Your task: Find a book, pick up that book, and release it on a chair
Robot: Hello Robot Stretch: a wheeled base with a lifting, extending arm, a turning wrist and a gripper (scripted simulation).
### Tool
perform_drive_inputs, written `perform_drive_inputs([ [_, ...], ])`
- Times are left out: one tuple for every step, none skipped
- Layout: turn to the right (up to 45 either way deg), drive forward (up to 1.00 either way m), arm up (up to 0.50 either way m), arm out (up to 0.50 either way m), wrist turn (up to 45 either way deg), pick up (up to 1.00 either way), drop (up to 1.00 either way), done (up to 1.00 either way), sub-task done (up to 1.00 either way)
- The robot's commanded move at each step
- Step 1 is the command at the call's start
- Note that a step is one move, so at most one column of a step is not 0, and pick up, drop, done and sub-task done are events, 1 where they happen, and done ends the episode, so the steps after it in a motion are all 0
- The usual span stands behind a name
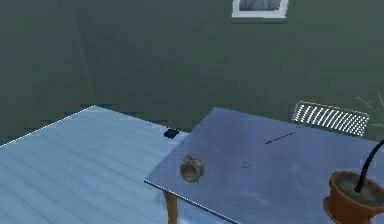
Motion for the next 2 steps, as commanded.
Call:
perform_drive_inputs([
  [0.0, 0.00, 0.00, -0.10, 0.0, 0.00, 0.00, 0.00, 0.00],
  [0.0, 0.00, 0.00, 0.00, 0.0, 0.00, 0.00, 1.00, 0.00],
])
